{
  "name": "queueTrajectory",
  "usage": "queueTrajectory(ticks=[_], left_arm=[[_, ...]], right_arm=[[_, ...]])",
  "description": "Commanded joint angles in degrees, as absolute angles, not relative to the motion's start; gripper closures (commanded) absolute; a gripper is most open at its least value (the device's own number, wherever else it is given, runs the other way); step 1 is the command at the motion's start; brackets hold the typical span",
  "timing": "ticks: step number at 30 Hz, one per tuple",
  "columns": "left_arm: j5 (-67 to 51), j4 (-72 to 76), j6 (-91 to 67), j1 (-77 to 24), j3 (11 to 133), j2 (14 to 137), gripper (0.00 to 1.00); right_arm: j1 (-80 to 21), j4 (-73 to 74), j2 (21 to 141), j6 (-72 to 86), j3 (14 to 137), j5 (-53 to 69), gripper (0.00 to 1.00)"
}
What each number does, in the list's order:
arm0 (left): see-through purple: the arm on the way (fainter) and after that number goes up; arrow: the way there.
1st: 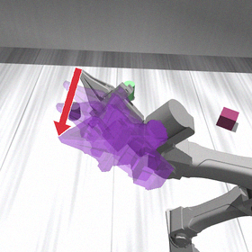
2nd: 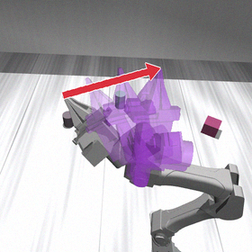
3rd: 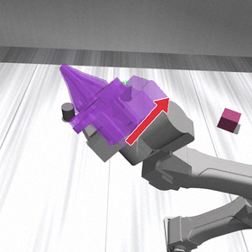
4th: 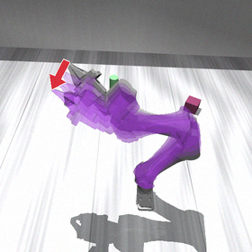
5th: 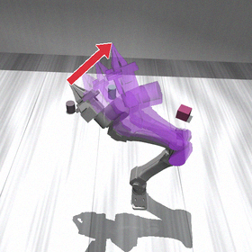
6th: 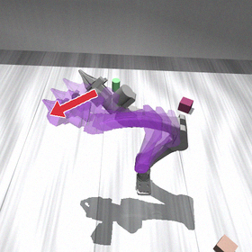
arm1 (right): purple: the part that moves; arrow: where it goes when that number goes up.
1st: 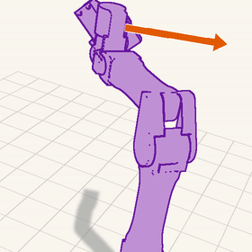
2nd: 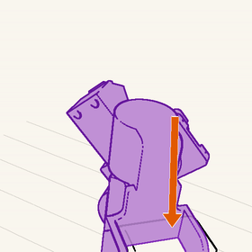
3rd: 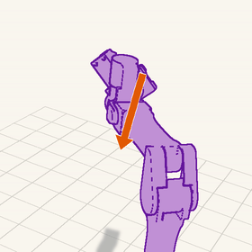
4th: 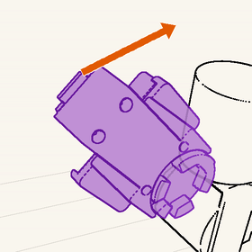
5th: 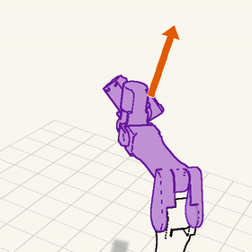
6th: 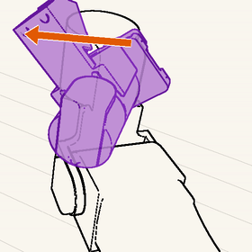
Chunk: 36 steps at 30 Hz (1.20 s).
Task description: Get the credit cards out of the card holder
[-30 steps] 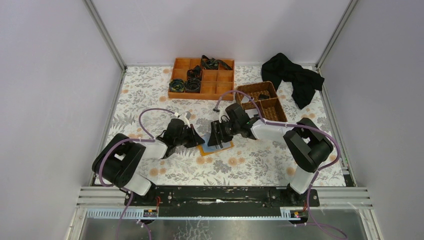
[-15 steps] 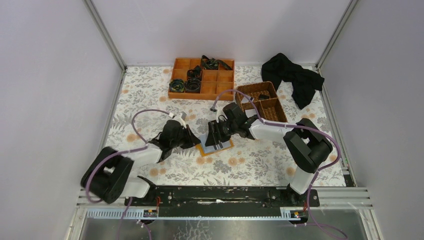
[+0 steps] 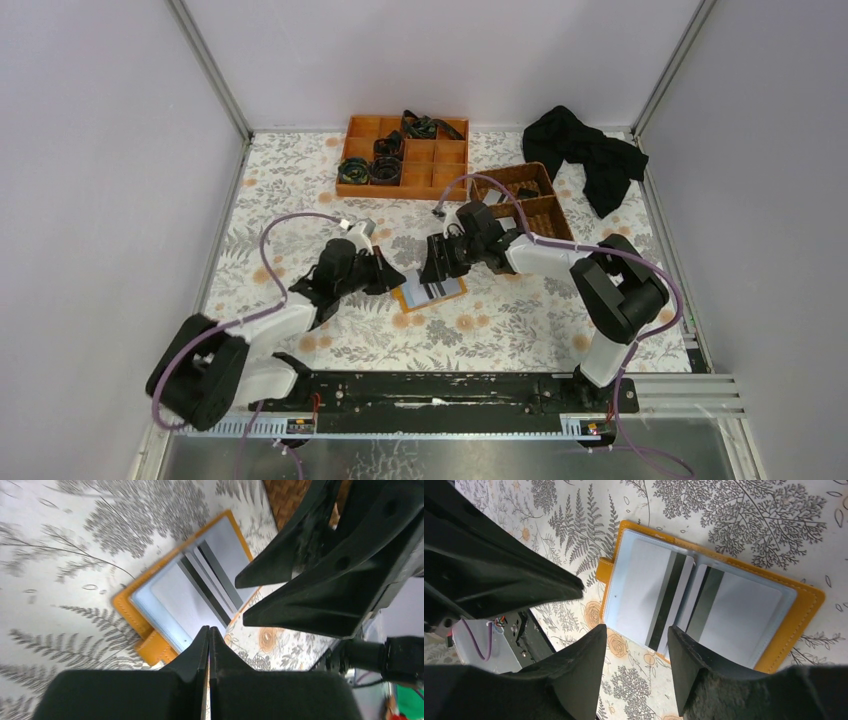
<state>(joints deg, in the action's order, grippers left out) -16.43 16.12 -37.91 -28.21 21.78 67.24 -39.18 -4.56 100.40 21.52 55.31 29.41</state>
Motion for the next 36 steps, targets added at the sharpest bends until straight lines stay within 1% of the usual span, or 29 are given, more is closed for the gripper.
queueTrajectory(ticks=[1, 5, 7, 10, 15, 19, 22, 26, 33, 36], left_arm=[[-28.0, 29.38, -39.98, -28.91, 21.34, 74.04, 1.0], [-29.66, 32.17, -41.47, -29.0, 21.71, 79.93, 1.0], [-27.17, 26.35, -41.1, -29.0, 23.33, 82.66, 1.0], [-25.52, 24.43, -40.94, -29.0, 23.33, 85.82, 1.0], [-26.99, 26.57, -42.61, -29.01, 21.57, 84.7, 1.0], [-25.54, 23.68, -40.91, -28.98, 22.19, 83.25, 1.0], [-25.21, 23.54, -40.26, -29.0, 22.48, 84.41, 1.0], [-26.41, 26.75, -40.96, -29.01, 22.17, 88.33, 1.0], [-29.16, 37.46, -43.7, -29.0, 21.11, 96.61, 1.0], [-29.11, 36.7, -43.51, -29.0, 21.33, 96.79, 1.0]], right_arm=[[-37.81, -5.53, 96.48, 20.39, 54.44, 29.04, 0.44], [-36.94, -5.85, 96.43, 20.2, 53.8, 29.09, 0.44], [-36.61, -6.25, 96.86, 20.33, 53.5, 29.32, 0.44], [-36.49, -7.16, 98.05, 20.54, 53.13, 29.94, 0.44], [-36.23, -7.97, 100.24, 20.74, 53.09, 30.69, 0.43], [-36.21, -9.1, 101.64, 21.1, 53.47, 32.16, 0.43], [-36.21, -9.93, 103.11, 21.64, 53.82, 33.82, 0.43], [-36.21, -12.07, 105.22, 22.83, 53.66, 36.47, 0.43], [-36.21, -16.24, 106.93, 25.47, 52.34, 39.43, 0.46], [-36.21, -17.33, 106.8, 26.07, 51.99, 40.09, 0.47]])
